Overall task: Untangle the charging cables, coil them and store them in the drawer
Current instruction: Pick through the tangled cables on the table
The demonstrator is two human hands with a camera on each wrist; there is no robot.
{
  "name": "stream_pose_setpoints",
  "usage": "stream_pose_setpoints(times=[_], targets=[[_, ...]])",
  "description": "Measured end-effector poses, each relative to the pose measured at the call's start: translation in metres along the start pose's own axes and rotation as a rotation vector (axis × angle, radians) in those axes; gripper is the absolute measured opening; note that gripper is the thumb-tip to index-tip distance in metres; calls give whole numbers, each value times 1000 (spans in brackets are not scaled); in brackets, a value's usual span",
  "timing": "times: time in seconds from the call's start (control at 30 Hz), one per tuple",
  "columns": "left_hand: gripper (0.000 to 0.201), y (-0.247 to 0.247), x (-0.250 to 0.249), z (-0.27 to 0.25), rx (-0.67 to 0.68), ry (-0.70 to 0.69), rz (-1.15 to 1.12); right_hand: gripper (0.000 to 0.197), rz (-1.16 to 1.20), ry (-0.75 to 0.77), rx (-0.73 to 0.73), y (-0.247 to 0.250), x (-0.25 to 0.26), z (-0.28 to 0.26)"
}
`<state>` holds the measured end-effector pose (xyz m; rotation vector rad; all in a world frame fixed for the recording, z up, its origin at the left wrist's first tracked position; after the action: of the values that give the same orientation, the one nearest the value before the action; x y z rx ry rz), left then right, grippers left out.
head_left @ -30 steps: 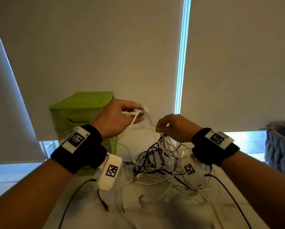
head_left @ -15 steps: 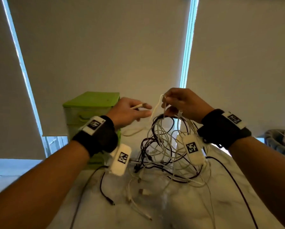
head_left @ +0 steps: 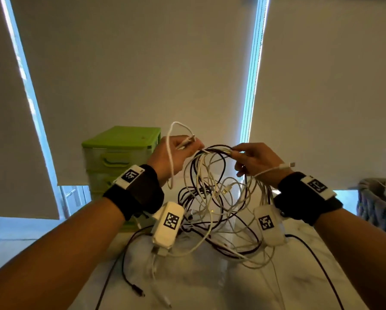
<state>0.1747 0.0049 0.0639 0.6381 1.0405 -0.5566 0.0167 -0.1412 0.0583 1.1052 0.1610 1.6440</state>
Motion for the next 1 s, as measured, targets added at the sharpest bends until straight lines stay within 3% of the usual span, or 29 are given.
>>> stream_pose_setpoints(times=[0.13, 0.23, 0.3, 0.37, 0.43, 0.5, 0.57, 0.6, 0.67, 0.77, 0.83, 1.0], targets=[[20, 4, 12, -6, -45, 81, -134, 22, 15, -31, -106, -9, 4, 11], [29, 37, 24, 4, -197, 158, -264, 23, -28, -184, -257, 14, -32, 9], [35, 68, 33, 11, -271, 200, -306, 23, 16, -314, -252, 34, -54, -4], [33, 79, 32, 10, -228, 184, -272, 24, 79, -346, -168, 37, -65, -14], [26, 68, 24, 7, -138, 166, -250, 22, 56, -320, -33, 26, -60, -12], [19, 49, 16, 3, -66, 155, -202, 26, -148, -238, 102, 14, -47, -4], [17, 35, 15, 2, -30, 153, -140, 42, -324, -107, 90, 9, -22, 4], [16, 30, 15, 1, -23, 158, -129, 44, -295, -22, 64, 5, -4, 6], [14, 20, 16, -1, -21, 159, -124, 42, -230, 156, 118, -11, 33, 9], [14, 11, 14, -4, -28, 143, -140, 34, -374, 298, 217, -38, 61, 13], [15, 11, 19, -6, -22, 151, -144, 19, -482, 304, 147, -41, 56, 16], [16, 19, 40, -17, 9, 209, -234, 30, -445, 246, 269, -55, 38, 1]])
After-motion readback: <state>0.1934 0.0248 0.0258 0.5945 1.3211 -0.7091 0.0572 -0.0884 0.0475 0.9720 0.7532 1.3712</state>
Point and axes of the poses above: each hand's wrist, its own z-axis towards the middle knuckle, its own y-axis out of the back of the hand, x = y × z, the point moved 2 cm from there along z, towards the middle knuckle, and after that the axes turned 11 degrees about y, right-handed, at the moved point
